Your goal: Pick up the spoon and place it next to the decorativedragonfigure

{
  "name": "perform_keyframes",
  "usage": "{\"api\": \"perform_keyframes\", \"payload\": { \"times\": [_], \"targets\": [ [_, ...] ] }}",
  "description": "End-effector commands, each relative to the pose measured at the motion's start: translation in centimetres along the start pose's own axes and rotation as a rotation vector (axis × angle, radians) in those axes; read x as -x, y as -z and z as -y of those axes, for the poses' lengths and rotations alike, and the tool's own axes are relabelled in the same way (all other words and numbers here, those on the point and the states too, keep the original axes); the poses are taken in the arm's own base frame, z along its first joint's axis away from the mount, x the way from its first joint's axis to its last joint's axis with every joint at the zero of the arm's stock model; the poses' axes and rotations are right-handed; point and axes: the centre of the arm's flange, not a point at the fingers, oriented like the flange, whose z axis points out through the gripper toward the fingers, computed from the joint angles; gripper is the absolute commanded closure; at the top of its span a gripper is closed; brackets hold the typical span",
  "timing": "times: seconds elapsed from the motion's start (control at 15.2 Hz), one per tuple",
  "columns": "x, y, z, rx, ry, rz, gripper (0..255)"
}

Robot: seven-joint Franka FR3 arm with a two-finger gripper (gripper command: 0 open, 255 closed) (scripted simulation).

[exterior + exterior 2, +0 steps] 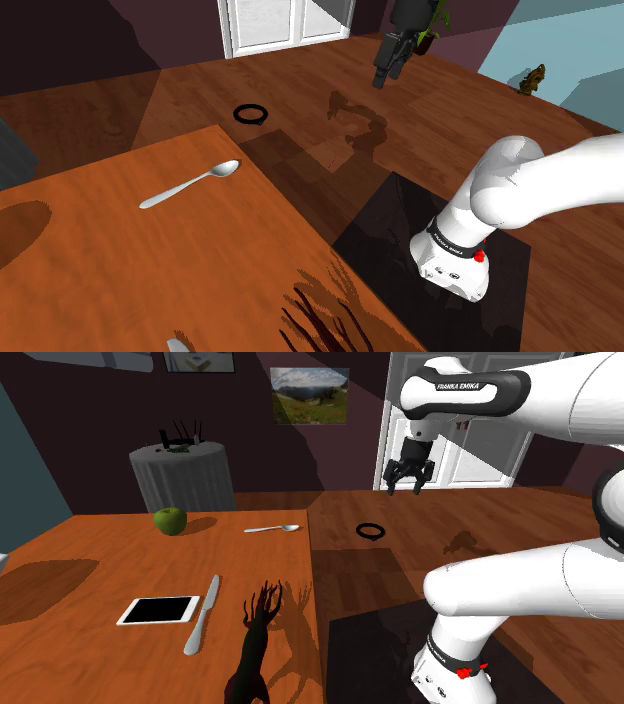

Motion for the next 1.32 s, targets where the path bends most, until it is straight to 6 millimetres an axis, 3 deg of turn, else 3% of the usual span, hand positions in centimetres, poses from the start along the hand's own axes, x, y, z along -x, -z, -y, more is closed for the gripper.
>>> {"api": "perform_keyframes", "payload": {
  "times": [0.0,1.25],
  "targets": [
    [0.0,0.0,0.0,0.0,0.0,0.0,0],
    [-12.2,-9.9,20.7,0.019,-0.179,0.111,0]
  ]
}}
